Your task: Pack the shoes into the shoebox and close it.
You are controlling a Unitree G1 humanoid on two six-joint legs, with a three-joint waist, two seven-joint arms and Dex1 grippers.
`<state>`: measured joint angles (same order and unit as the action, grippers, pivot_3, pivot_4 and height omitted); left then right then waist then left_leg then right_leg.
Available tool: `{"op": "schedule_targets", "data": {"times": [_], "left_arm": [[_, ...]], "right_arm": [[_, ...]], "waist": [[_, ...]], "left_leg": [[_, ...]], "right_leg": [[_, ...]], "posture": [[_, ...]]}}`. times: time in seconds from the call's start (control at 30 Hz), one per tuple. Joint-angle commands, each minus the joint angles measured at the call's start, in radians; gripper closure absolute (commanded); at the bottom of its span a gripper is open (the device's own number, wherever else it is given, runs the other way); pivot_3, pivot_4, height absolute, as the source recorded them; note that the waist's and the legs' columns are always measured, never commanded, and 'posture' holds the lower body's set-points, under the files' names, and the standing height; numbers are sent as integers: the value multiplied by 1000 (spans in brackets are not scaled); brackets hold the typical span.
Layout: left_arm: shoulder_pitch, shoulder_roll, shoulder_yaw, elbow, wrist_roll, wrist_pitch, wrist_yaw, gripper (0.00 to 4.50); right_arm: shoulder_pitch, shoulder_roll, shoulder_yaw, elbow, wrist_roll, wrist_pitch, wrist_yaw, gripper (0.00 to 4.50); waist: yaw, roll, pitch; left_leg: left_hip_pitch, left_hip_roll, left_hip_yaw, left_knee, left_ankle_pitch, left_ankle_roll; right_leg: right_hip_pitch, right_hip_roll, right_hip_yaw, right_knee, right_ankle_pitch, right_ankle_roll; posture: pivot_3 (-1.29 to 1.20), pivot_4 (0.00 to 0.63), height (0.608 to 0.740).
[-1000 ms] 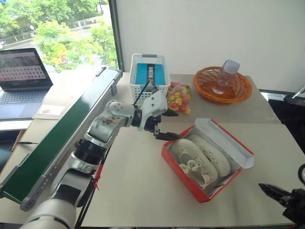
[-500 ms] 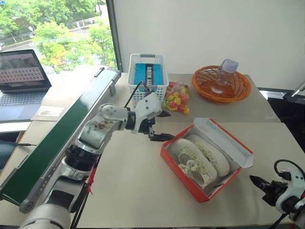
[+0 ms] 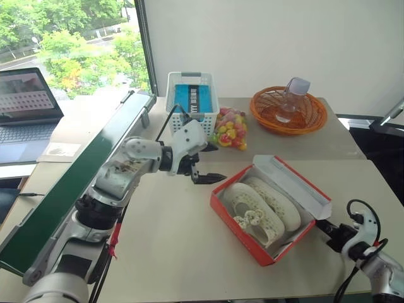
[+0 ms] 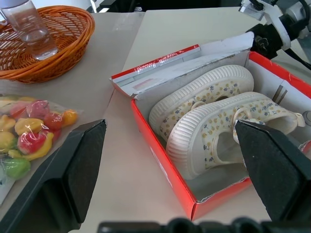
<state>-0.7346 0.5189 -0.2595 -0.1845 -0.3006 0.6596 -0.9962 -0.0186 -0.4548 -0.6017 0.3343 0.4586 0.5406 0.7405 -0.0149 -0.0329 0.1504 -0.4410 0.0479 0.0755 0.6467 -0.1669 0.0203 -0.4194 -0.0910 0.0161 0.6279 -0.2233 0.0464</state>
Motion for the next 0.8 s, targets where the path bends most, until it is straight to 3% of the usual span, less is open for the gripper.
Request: {"op": "schedule_targets", "data": {"times": [0.03, 0.33, 0.8], "left_arm": [[-38, -10, 36, -38, -21, 16, 27, 0], [-71, 4, 28, -38, -15, 25, 36, 0], [-73, 8, 26, -16, -8, 11, 39, 0]], "right_arm": [[-57, -2, -47, 130, 40, -115, -5, 4458], [-155, -38, -84, 151, 146, -142, 25, 4458], [-151, -95, -252, -258, 645, 183, -48, 4458]], "waist": [[0, -1, 0], [-3, -1, 0], [2, 0, 1]], "left_leg": [[0, 0, 0, 0, 0, 0], [0, 0, 1, 0, 0, 0], [0, 0, 1, -1, 0, 0]], "right_leg": [[0, 0, 0, 0, 0, 0], [-1, 1, 1, 0, 2, -1], [-1, 0, 1, 0, 2, -1]], "posture": [[0, 150, 740], [0, 150, 740], [0, 150, 740]]}}
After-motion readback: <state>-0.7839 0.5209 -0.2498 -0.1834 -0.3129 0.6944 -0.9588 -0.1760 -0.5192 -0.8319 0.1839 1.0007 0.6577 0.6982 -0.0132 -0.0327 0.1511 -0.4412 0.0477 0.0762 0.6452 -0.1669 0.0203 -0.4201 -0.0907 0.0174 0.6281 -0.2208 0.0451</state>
